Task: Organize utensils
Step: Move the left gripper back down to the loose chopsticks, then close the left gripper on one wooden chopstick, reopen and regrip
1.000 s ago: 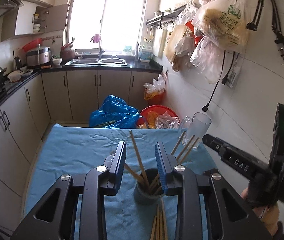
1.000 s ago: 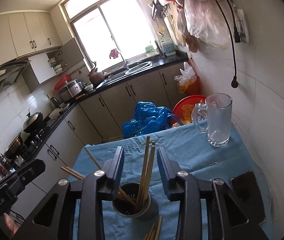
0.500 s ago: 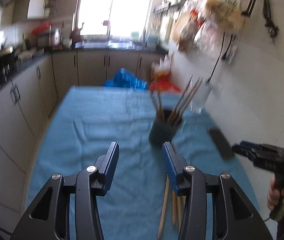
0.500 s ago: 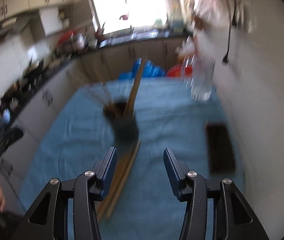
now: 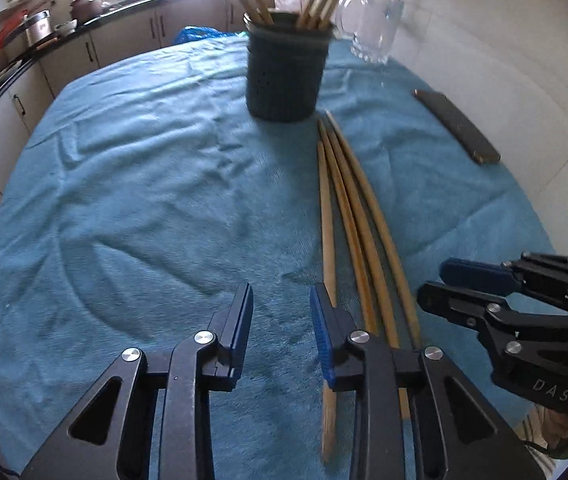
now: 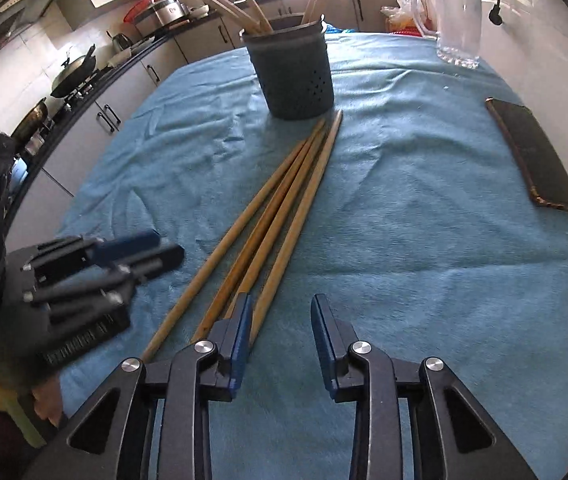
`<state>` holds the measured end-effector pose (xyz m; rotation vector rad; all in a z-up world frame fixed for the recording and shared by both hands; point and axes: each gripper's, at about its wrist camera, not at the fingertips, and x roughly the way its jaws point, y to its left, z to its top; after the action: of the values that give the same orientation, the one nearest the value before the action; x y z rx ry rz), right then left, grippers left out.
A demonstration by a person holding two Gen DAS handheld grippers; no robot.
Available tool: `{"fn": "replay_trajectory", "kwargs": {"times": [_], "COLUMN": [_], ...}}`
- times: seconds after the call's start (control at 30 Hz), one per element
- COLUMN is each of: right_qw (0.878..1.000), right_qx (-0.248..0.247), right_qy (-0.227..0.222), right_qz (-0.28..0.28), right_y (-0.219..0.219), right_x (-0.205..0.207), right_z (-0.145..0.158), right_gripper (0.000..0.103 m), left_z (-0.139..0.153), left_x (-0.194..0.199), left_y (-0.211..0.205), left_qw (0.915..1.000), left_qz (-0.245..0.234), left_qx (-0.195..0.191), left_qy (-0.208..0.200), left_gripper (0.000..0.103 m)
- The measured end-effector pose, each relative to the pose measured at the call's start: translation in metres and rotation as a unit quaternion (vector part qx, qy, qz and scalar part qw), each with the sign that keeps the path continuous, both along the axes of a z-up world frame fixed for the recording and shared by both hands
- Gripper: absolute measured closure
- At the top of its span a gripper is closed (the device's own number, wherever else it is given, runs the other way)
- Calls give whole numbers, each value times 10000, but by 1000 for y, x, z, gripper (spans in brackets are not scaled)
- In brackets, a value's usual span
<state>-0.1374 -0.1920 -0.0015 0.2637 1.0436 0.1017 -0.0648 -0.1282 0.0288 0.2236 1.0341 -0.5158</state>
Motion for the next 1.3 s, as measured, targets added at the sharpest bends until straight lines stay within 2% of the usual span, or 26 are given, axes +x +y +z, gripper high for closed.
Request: {"fn": "replay_trajectory", "kwargs": {"times": [0.07, 0.17, 0.27, 0.3, 0.37, 0.4, 0.5, 0.53, 0.63, 0.83, 0.9, 1.0, 1.1, 1.3], "right_qw": [9999, 9995, 9988, 9983, 9976, 9973, 9953, 9948, 9921, 9862, 9846, 9833, 9838, 9889], "right_qx": [-107, -295, -447, -522, -561, -561, -641, -636, -744, -976, -1001, -963, -952, -826], "right_qy": [4, 54, 77, 92, 108, 118, 193, 219, 284, 475, 503, 477, 409, 177], "right_qz": [-13, -63, -198, -258, -394, -467, -696, -768, -971, -1251, -1342, -1469, -1460, -1222], "right_y": [4, 11, 14, 16, 16, 16, 13, 11, 5, -12, -18, -26, -31, -42], "right_x": [6, 14, 20, 21, 22, 22, 15, 11, -10, -62, -72, -76, -71, -50], "right_z": [-3, -8, -11, -11, -11, -11, -10, -11, -10, -10, -10, -10, -10, -11], "right_gripper": [72, 76, 83, 89, 92, 93, 95, 95, 95, 95, 94, 84, 81, 80], "left_z": [-7, -5, -4, -5, -6, -6, -7, -8, -9, -12, -8, 5, 13, 9], "left_x": [1, 0, -1, 0, 1, 3, 9, 12, 21, 23, 21, 15, 10, -2], "left_y": [-4, -9, -12, -13, -13, -13, -5, -2, 13, 28, 33, 40, 34, 10], "left_qw": [9999, 9998, 9997, 9998, 9999, 9999, 10000, 9998, 9969, 9894, 9878, 9876, 9900, 9961], "left_qz": [-41, -91, -140, -139, -134, -113, 88, 139, 249, 265, 249, 254, 142, -1], "left_qx": [74, 190, 171, 163, 81, 51, -10, -111, -525, -995, -1121, -1321, -1286, -808], "left_qy": [62, -49, -42, -50, -33, -21, 36, 130, 534, 1020, 1049, 812, 560, 355], "left_gripper": [79, 79, 79, 79, 79, 81, 101, 103, 103, 103, 103, 101, 83, 83]}}
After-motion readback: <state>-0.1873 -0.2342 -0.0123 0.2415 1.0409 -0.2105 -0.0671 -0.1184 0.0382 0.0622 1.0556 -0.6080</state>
